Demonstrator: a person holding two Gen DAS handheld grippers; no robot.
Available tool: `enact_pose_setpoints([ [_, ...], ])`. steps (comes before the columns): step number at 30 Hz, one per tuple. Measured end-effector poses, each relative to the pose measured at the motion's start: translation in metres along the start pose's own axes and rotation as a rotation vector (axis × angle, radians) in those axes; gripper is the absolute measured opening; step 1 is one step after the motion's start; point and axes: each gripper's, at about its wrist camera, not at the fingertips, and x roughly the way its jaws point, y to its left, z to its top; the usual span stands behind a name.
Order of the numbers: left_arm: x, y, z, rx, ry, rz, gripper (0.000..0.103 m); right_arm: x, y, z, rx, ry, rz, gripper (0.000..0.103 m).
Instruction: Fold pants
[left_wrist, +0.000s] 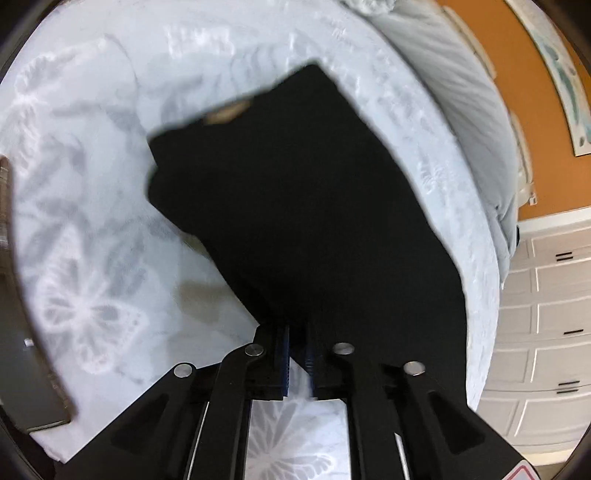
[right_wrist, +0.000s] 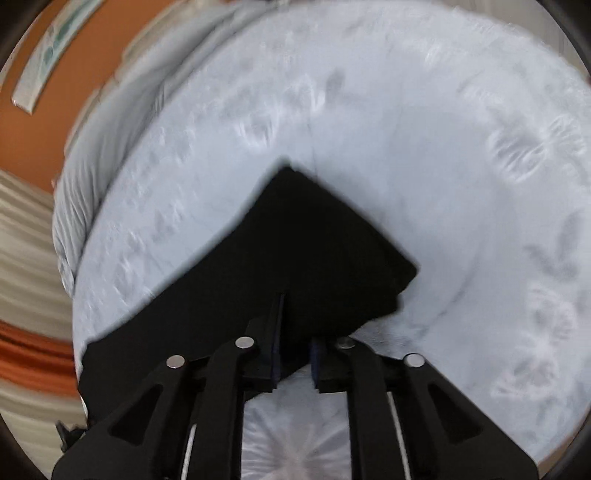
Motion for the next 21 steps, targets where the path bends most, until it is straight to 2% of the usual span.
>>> enact_pose_setpoints([
  [1, -0.013, -0.004, -0.003, 0.023, -0.044, 0.016, 0.018, -0.014, 0.002, -0.001, 0.018, -0.032, 0.021, 0.018],
  [2, -0.023, -0.008, -0.006, 0.039, -0.081, 0.036, 0.039, -0.024, 0.006, -0.002, 0.028, -0.055, 0.034, 0.02],
  [3, -0.038, -0.011, -0.012, 0.044, -0.146, 0.075, 0.061, -0.039, 0.013, -0.006, 0.026, -0.097, 0.049, 0.027],
  [4, -0.049, -0.013, -0.016, 0.044, -0.198, 0.09, 0.065, -0.051, 0.026, -0.01, -0.007, -0.136, 0.049, 0.039],
  [5, -0.059, -0.019, -0.023, 0.066, -0.245, 0.087, 0.065, -0.058, 0.038, -0.015, -0.053, -0.161, 0.04, 0.045],
  [7, -0.065, -0.031, -0.031, 0.112, -0.27, 0.083, 0.065, -0.067, 0.078, -0.033, -0.212, -0.2, 0.012, 0.06],
  [8, -0.066, -0.038, -0.037, 0.124, -0.289, 0.084, 0.065, -0.067, 0.105, -0.049, -0.319, -0.206, 0.005, 0.065],
  [9, -0.066, -0.048, -0.043, 0.154, -0.301, 0.078, 0.066, -0.063, 0.127, -0.066, -0.404, -0.19, 0.036, 0.076],
  [10, -0.06, -0.06, -0.05, 0.202, -0.284, 0.069, 0.069, -0.056, 0.145, -0.082, -0.468, -0.15, 0.086, 0.078],
  [12, -0.038, -0.088, -0.06, 0.299, -0.225, 0.066, 0.073, -0.034, 0.174, -0.112, -0.569, -0.052, 0.144, 0.077],
  [13, -0.024, -0.1, -0.067, 0.342, -0.201, 0.082, 0.073, -0.017, 0.193, -0.134, -0.646, 0.017, 0.164, 0.069],
  [15, 0.004, -0.122, -0.086, 0.449, -0.14, 0.134, 0.073, 0.006, 0.215, -0.166, -0.751, 0.102, 0.18, 0.052],
  [16, 0.018, -0.13, -0.094, 0.498, -0.114, 0.155, 0.073, 0.017, 0.224, -0.181, -0.796, 0.147, 0.188, 0.049],
  [19, 0.052, -0.145, -0.118, 0.611, -0.089, 0.253, 0.073, 0.033, 0.238, -0.204, -0.834, 0.181, 0.198, 0.043],
  [21, 0.072, -0.145, -0.124, 0.618, -0.05, 0.284, 0.073, 0.042, 0.243, -0.209, -0.841, 0.183, 0.187, 0.043],
])
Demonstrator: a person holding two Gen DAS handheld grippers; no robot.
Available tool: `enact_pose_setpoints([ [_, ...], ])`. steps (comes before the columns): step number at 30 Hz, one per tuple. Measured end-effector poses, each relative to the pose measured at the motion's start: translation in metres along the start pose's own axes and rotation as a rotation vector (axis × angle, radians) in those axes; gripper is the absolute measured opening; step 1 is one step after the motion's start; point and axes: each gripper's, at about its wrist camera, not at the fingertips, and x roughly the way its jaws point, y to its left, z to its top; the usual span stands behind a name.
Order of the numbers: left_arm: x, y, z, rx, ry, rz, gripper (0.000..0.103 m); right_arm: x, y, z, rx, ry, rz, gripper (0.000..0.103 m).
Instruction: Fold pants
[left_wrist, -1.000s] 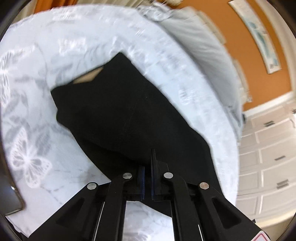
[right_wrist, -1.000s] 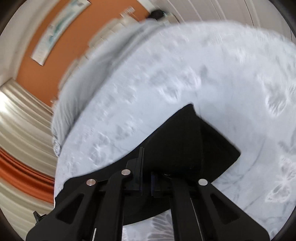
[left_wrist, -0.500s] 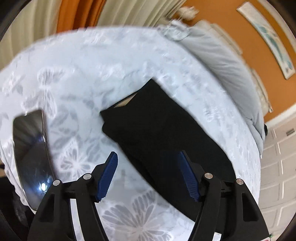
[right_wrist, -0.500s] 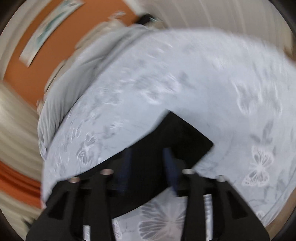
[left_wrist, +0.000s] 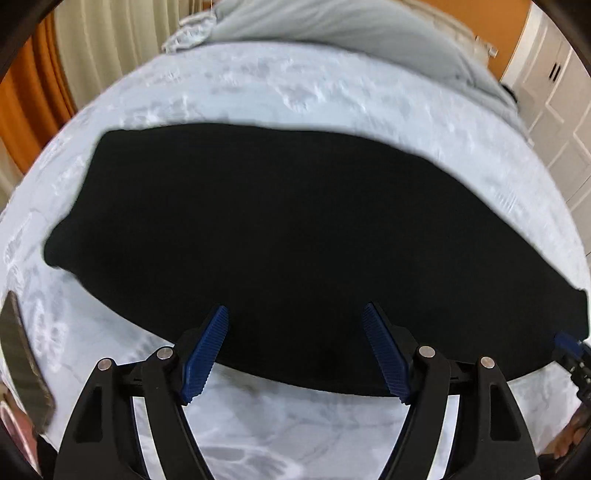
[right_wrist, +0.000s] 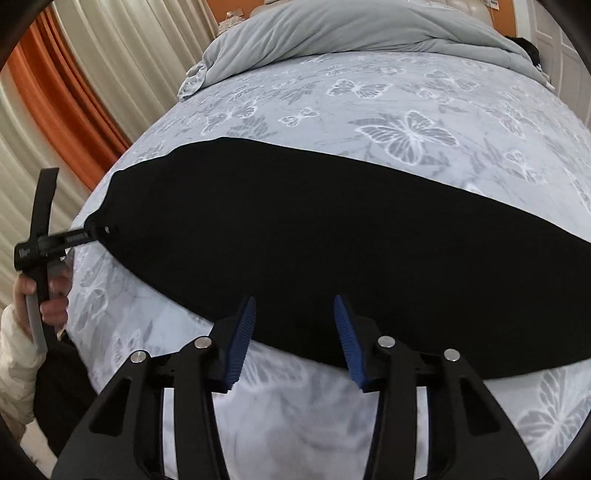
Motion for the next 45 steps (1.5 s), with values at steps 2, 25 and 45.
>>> enact_pose_setpoints([
  [2, 0.013, -0.002, -0.011, 0.033, 0.039, 0.029, 0.073, 0.027, 0.002, -0.009, -0.016, 0.111, -0.017, 0.043],
  [25, -0.05, -0.061, -0.005, 0.014, -0.244, 0.057, 0.086, -0.1, -0.299, -0.005, 0.495, -0.171, -0.444, 0.067],
  [45, -0.014, -0.097, 0.007, 0.105, -0.244, 0.12, 0.086, -0.14, -0.304, -0.048, 0.6, -0.176, -0.531, 0.098],
])
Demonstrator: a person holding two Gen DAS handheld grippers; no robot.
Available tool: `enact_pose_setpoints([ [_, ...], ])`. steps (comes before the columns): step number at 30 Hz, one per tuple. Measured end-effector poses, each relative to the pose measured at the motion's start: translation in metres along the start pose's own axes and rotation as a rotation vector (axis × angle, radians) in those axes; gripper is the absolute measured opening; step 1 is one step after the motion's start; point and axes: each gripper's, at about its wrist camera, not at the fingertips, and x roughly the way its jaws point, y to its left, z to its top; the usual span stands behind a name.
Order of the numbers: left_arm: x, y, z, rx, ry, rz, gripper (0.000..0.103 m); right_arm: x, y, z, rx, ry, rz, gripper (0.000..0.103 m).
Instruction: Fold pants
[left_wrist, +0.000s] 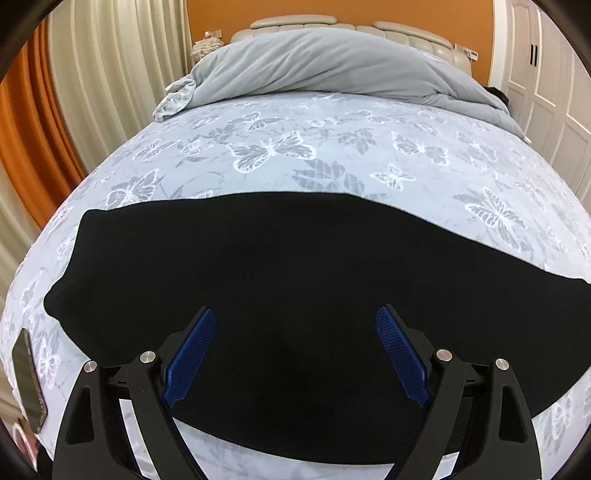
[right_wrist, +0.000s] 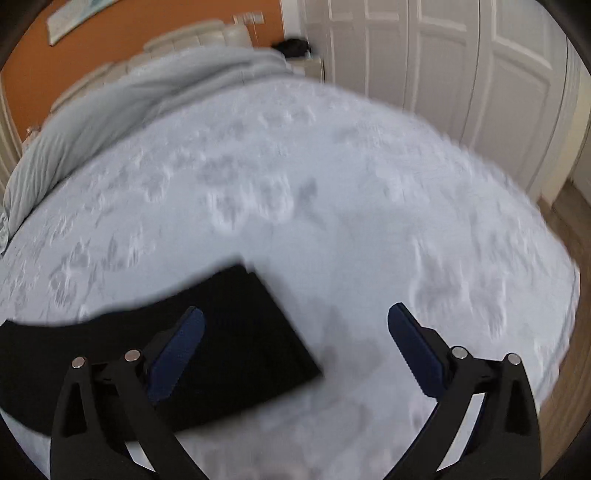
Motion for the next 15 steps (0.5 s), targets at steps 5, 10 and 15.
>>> enact_pose_setpoints([
  [5, -0.007, -0.008, -0.003, 0.041, -0.025, 0.025, 0.086, 0.028, -0.002, -0.013, 0.068, 0.122, 0.058, 0.097],
  [10, -0.02, -0.011, -0.007, 0.099, -0.071, 0.063, 0.086, 0.043, 0.005, -0.016, 0.101, 0.124, 0.071, 0.098],
  [15, -0.023, -0.005, -0.016, 0.112, -0.045, 0.013, 0.086, 0.042, 0.024, -0.012, 0.119, 0.134, 0.137, 0.042],
])
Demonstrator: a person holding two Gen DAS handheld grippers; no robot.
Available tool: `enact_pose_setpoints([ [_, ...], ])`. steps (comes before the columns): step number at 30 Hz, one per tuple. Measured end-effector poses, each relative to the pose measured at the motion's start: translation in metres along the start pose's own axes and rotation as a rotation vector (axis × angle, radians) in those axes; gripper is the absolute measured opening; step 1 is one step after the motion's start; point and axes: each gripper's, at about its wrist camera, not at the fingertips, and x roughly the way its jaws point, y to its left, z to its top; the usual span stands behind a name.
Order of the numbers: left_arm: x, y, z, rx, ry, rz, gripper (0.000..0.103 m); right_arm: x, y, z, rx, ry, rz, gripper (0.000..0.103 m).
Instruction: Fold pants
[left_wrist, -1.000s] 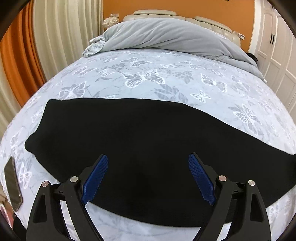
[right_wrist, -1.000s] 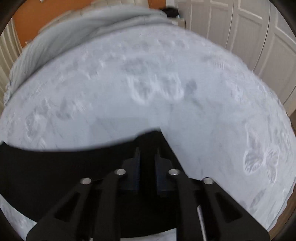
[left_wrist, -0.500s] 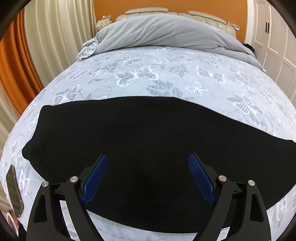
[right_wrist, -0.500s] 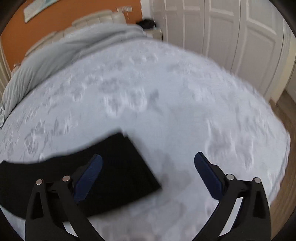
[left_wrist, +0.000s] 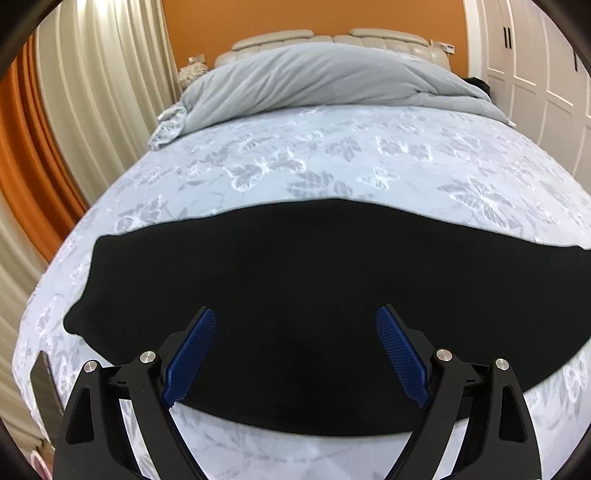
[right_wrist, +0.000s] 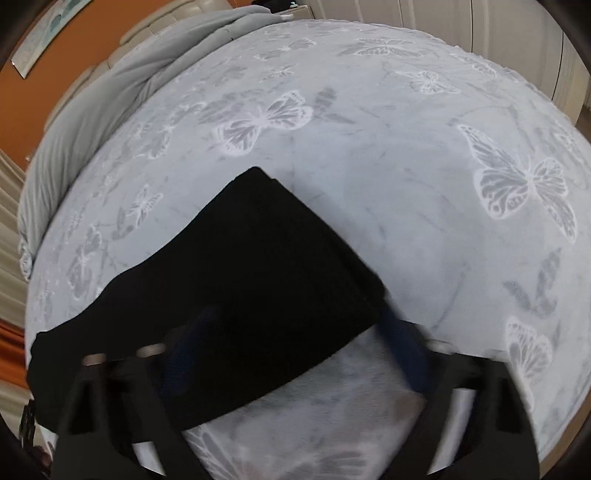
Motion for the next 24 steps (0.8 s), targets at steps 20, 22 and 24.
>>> enact_pose_setpoints([
  [20, -0.014, 0.081, -0.008, -0.181, 0.021, 0.015, 0.086, -0.044, 0.312, -0.107, -0.622, -0.043, 0.431, 0.012],
  [22, -0.014, 0.089, -0.008, -0.199, 0.027, 0.012, 0.086, -0.031, 0.33, -0.121, -0.664, -0.022, 0.405, 0.012],
  [24, -0.015, 0.098, -0.009, -0.224, 0.033, 0.004, 0.086, -0.024, 0.342, -0.13, -0.69, -0.017, 0.379, 0.012],
])
